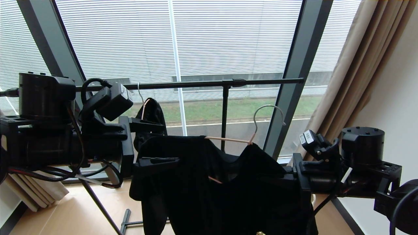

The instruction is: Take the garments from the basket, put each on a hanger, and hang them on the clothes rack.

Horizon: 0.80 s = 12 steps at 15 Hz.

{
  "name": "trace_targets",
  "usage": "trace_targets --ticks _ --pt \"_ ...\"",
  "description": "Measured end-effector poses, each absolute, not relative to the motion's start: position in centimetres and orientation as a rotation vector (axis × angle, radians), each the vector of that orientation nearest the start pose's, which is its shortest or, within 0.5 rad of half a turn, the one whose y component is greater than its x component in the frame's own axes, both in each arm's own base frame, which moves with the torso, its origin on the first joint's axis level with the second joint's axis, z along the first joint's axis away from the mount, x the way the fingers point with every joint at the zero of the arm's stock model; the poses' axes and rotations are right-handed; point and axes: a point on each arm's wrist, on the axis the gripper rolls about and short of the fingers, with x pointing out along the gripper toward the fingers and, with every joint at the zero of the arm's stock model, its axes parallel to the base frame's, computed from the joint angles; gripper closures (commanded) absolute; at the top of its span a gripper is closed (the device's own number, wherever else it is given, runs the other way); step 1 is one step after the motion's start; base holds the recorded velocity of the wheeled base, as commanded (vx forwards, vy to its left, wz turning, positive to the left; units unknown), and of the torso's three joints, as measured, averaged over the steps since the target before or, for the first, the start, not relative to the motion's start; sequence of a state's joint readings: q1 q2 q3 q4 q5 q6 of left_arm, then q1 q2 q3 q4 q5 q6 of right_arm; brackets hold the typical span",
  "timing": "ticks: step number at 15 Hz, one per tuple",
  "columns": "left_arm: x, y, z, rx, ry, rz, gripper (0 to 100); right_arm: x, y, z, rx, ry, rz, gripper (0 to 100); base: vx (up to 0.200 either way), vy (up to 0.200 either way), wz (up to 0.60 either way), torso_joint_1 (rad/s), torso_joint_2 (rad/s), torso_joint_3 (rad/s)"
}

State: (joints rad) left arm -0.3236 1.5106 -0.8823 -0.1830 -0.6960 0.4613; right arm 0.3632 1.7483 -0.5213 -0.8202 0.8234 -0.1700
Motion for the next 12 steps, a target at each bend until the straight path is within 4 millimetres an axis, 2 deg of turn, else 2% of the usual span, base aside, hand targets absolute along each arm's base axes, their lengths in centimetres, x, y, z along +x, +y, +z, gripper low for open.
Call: trace_targets --ticks 2,6,9,12 --pt "24.0 -9.3 21.4 0.324 0.224 -1.08 0 24.6 11.9 11.6 -0.174 0.305 1.04 100 0.0 0.0 0.0 0.0 0.0 0.0" --pt "24.1 -9.0 20.9 0.29 0.217 -1.165 0 23.6 12.7 10.8 -0.221 0.378 1.085 100 0.0 0.0 0.0 0.0 0.0 0.0" --pt "24.6 -9.0 19.5 0.341 0.2 -1.222 0 22.8 12.6 10.8 -0.245 0.379 1.212 100 0.0 0.0 0.0 0.0 0.0 0.0" --pt "24.7 -9.2 18.0 0.358 0.227 -1.256 0 22.8 12.6 10.8 -0.245 0.374 1.227 100 0.0 0.0 0.0 0.0 0.0 0.0"
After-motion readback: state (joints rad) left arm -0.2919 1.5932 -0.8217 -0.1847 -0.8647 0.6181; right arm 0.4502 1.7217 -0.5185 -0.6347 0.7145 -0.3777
